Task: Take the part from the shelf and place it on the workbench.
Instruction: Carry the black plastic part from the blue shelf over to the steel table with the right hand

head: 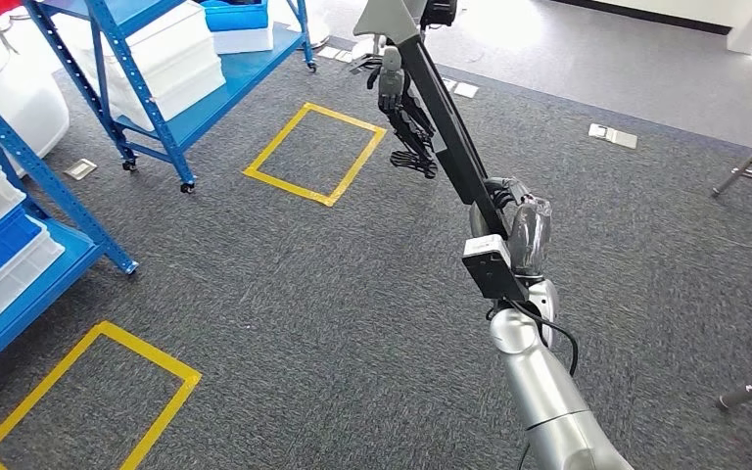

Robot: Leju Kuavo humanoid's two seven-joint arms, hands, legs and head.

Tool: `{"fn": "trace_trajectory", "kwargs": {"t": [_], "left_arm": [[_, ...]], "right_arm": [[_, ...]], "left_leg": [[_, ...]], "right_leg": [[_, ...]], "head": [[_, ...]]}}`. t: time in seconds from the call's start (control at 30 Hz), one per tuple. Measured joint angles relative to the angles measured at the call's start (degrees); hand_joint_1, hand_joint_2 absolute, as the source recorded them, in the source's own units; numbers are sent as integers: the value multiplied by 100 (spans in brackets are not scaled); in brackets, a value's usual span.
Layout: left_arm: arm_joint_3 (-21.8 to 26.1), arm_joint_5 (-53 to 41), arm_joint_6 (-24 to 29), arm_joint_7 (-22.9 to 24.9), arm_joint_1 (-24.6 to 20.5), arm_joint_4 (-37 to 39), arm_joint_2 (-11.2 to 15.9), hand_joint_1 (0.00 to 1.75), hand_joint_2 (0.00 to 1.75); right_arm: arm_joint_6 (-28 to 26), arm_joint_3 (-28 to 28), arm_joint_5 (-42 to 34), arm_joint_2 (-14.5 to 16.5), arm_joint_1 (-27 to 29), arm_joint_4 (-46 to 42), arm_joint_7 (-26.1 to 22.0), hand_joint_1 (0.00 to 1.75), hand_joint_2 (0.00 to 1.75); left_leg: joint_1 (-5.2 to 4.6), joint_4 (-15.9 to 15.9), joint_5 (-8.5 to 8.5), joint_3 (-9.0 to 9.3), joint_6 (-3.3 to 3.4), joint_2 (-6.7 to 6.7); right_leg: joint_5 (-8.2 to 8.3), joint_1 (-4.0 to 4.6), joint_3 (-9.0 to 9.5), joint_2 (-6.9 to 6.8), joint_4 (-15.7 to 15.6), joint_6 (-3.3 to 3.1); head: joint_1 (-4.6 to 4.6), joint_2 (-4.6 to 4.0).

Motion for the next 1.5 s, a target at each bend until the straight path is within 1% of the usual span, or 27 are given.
{"fn": "trace_trajectory", "kwargs": {"t": [0.2, 0.3, 0.33, 0.4, 0.43, 0.5, 0.53, 0.57, 0.6, 0.63, 0.67, 0.7, 0.77, 0.8, 0.87, 0.93, 1.0, 1.03, 1.07, 1.1, 1.17, 1.23, 1.3, 1.33, 1.4, 1.43, 1.5], "left_arm": [[3, -3, 0, 1, 1, 0, -1, 0, 175], [20, -33, 2, 13, 1, -1, 0, 0, 175], [57, -60, 4, 22, 14, -6, -8, 0, 175], [162, -110, 8, 50, 54, -20, -35, 0, 175], [271, -142, 9, 105, 76, -69, -81, 0, 175], [575, -277, 7, 301, 89, -259, -227, 0, 175], [789, -471, 7, 418, 104, -385, -329, 0, 175], [1009, -793, 6, 487, 126, -484, -413, 0, 175], [1191, -1110, 7, 524, 149, -550, -474, 0, 175], [1326, -1395, 7, 512, 172, -578, -506, 0, 175], [1408, -1596, 7, 475, 180, -591, -515, 0, 175], [1435, -1680, 5, 433, 180, -591, -513, 0, 175], [1455, -1829, 3, 321, 175, -584, -502, 0, 175], [1455, -1893, 2, 247, 170, -568, -492, 0, 175], [1453, -1988, 4, 114, 163, -519, -452, 0, 175], [1449, -2051, 7, 30, 171, -443, -400, 0, 175], [1436, -2090, 8, -15, 179, -353, -350, 0, 175], [1426, -2100, 8, -27, 179, -311, -329, 0, 175], [1417, -2104, 8, -36, 177, -274, -314, 0, 175], [1410, -2106, 8, -41, 173, -244, -305, 0, 175], [1398, -2113, 8, -47, 167, -202, -280, 0, 175], [1379, -2141, 8, -51, 161, -168, -250, 0, 175], [1347, -2184, 8, -53, 147, -128, -233, 0, 175], [1324, -2200, 9, -53, 137, -109, -225, 0, 175], [1280, -2224, 8, -51, 127, -63, -203, 0, 175], [1268, -2235, 8, -48, 130, -44, -194, 0, 175], [1256, -2252, 7, -35, 158, -17, -182, 0, 175]], "right_arm": [[-1, -6, -1, -2, 18, -11, -2, 175, 175], [-14, -50, -3, -18, 114, -79, -10, 175, 175], [-41, -113, 6, -35, 220, -190, -14, 175, 175], [-82, -267, 1, -70, 499, -456, 3, 175, 175], [-36, -368, -41, -86, 643, -620, 24, 175, 175], [199, -544, -225, -104, 807, -819, 23, 175, 175], [343, -644, -289, -110, 884, -946, -9, 175, 175], [437, -765, -219, -131, 1031, -1154, -18, 175, 175], [497, -876, -86, -159, 1173, -1380, 3, 175, 175], [521, -964, 99, -192, 1281, -1601, 63, 175, 175], [525, -1040, 314, -245, 1350, -1806, 168, 175, 175], [522, -1083, 485, -303, 1339, -1922, 290, 175, 175], [513, -1199, 891, -473, 1322, -2155, 618, 175, 175], [516, -1280, 1106, -594, 1326, -2282, 811, 175, 175], [564, -1493, 1385, -904, 1334, -2555, 1161, 175, 175], [727, -1776, 1414, -1272, 1329, -2811, 1410, 175, 175], [958, -2104, 1330, -1645, 1317, -2989, 1565, 175, 175], [1053, -2256, 1290, -1808, 1306, -3051, 1608, 175, 175], [1117, -2389, 1262, -1948, 1291, -3109, 1632, 175, 175], [1156, -2488, 1248, -2054, 1269, -3161, 1644, 175, 175], [1187, -2608, 1260, -2196, 1215, -3249, 1650, 175, 175], [1191, -2664, 1324, -2281, 1199, -3309, 1656, 175, 175], [1187, -2742, 1370, -2392, 1228, -3370, 1675, 175, 175], [1185, -2806, 1362, -2459, 1256, -3414, 1682, 175, 175], [1179, -2991, 1288, -2575, 1369, -3568, 1667, 175, 175], [1175, -3093, 1233, -2604, 1460, -3664, 1635, 175, 175], [1168, -3279, 1128, -2619, 1682, -3850, 1552, 175, 175]], "left_leg": [[-6, 1, 0, -3, 5, 9], [-33, -12, 19, 5, 47, 65], [-36, -56, 63, 6, 102, 176], [-38, -140, 147, -6, 201, 470], [-49, -163, 165, -6, 218, 683], [-84, -121, 95, 17, 113, 940], [-83, 292, -166, -141, 40, 867], [-59, 484, -236, -210, 0, 697], [-18, 571, -253, -236, -14, 432], [7, 597, -252, -244, 8, 157], [24, 228, -43, -78, 28, 29], [21, 76, -13, -14, 37, -54], [-18, 7, -18, 6, 66, 5], [-32, -18, 12, 8, 107, 76], [-42, -78, 75, 12, 205, 214], [-57, -99, 96, 1, 261, 355], [-79, -95, 95, -13, 274, 517], [-86, -93, 93, -17, 272, 596], [-88, -91, 88, -14, 265, 676], [-87, -88, 78, -7, 251, 753], [-117, -71, 38, 11, 196, 897], [-155, -59, -1, 34, 142, 1018], [-153, -59, -23, 57, 101, 1111], [-139, -33, -58, 56, 73, 1065], [-96, 315, -320, -84, 19, 766], [-78, 644, -519, -223, 3, 595], [-65, 1427, -862, -586, 0, 455]], "right_leg": [[4, -1, -4, 12, -4, 6], [37, -7, -22, 79, -41, 55], [-98, 7, -179, -63, 237, 51], [-451, 35, -577, -379, 1059, 54], [-535, 44, -509, -723, 1057, 70], [-321, 38, -29, -951, 350, 81], [-185, 33, 204, -961, -75, 21], [-147, 28, 185, -714, -65, -52], [-121, 8, 165, -485, -60, -101], [-105, 25, 143, -296, -42, -117], [-94, 30, 123, -152, -23, -91], [-79, 30, 92, -85, -12, -57], [-34, 26, 20, 51, -24, 38], [-26, 17, -16, 38, -4, 77], [-148, 27, -172, -199, 247, 94], [-473, 38, -498, -486, 937, 53], [-704, 28, -759, -551, 1560, 69], [-699, 20, -740, -565, 1590, 106], [-617, 11, -596, -598, 1383, 156], [-494, 1, -356, -671, 997, 208], [-314, 19, 85, -923, 246, 241], [-267, 53, 227, -1013, -7, 168], [-244, 46, 216, -878, -2, 84], [-236, 29, 211, -825, -5, 56], [-218, -9, 212, -732, -15, -11], [-217, -1, 208, -692, -15, -35], [-216, 33, 203, -579, -12, -77]], "head": [[2, 0], [1, 0], [10, 0], [31, 0], [42, 0], [25, 0], [11, 0], [-5, 0], [-11, 0], [-17, 0], [-15, 0], [-14, 0], [-14, 0], [-16, 0], [6, 0], [39, 0], [51, 0], [51, 0], [52, 0], [53, 0], [50, 0], [32, 0], [16, 0], [11, 0], [2, 0], [-4, 0], [-8, 0]]}}
